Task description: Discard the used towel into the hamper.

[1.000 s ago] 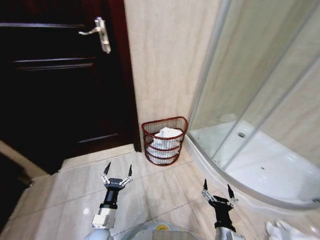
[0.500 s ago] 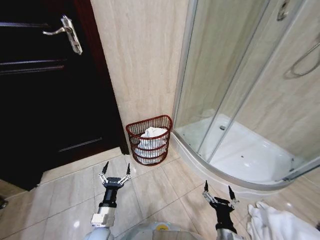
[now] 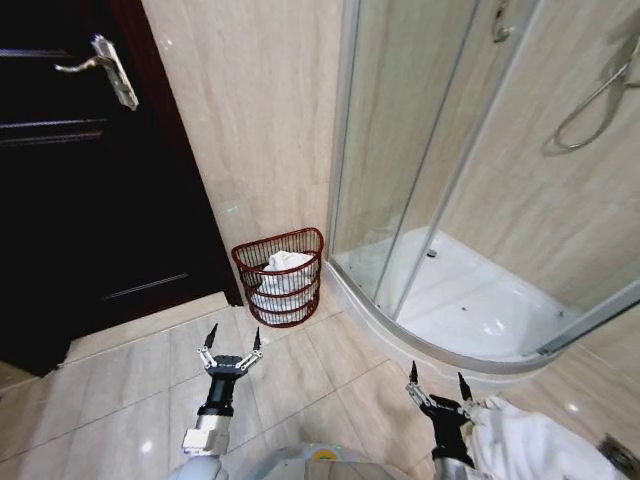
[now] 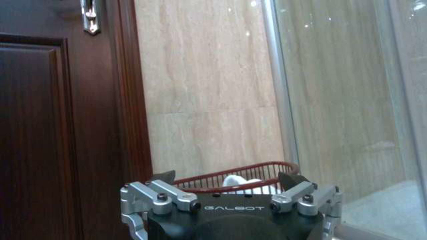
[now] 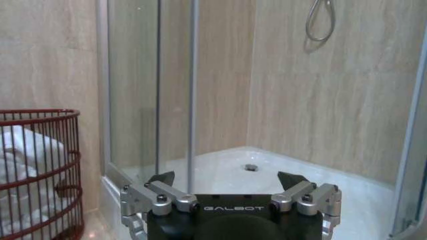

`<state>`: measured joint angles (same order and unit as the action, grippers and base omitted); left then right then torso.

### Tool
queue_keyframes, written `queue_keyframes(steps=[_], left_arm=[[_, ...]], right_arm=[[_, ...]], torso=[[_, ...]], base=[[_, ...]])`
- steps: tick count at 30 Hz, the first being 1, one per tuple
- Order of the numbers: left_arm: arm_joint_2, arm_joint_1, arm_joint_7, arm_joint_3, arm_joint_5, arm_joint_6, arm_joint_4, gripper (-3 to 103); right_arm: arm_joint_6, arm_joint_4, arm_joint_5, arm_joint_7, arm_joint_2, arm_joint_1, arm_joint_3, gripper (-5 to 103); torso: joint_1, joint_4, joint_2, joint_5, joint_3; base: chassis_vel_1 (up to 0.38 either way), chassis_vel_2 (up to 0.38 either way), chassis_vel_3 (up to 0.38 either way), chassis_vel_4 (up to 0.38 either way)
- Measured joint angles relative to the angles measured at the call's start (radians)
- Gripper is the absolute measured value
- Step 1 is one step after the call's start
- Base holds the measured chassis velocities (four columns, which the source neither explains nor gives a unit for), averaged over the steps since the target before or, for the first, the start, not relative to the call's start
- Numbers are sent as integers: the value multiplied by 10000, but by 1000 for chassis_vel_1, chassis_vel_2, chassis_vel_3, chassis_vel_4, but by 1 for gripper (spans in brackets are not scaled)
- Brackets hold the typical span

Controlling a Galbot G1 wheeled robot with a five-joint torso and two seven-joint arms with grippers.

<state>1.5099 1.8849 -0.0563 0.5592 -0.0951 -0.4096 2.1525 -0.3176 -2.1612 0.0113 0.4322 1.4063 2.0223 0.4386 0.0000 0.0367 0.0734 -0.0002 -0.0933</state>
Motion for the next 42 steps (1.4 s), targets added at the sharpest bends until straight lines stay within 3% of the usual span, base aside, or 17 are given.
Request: queue_keyframes(steps=[36, 42], left_arm=[[-44, -41, 66, -12, -20, -154, -172, 100], [-28, -68, 73, -45, -3, -178, -209, 100]], right_arm=[[-54, 476, -118, 244, 113, -135, 88, 100], [321, 1283, 1127, 46, 27, -648, 739, 100]], torso=[[-1, -3, 22, 3, -18], [-1, 0, 24, 0, -19]], base=[[-143, -189, 11, 54], [-22, -19, 1, 8]])
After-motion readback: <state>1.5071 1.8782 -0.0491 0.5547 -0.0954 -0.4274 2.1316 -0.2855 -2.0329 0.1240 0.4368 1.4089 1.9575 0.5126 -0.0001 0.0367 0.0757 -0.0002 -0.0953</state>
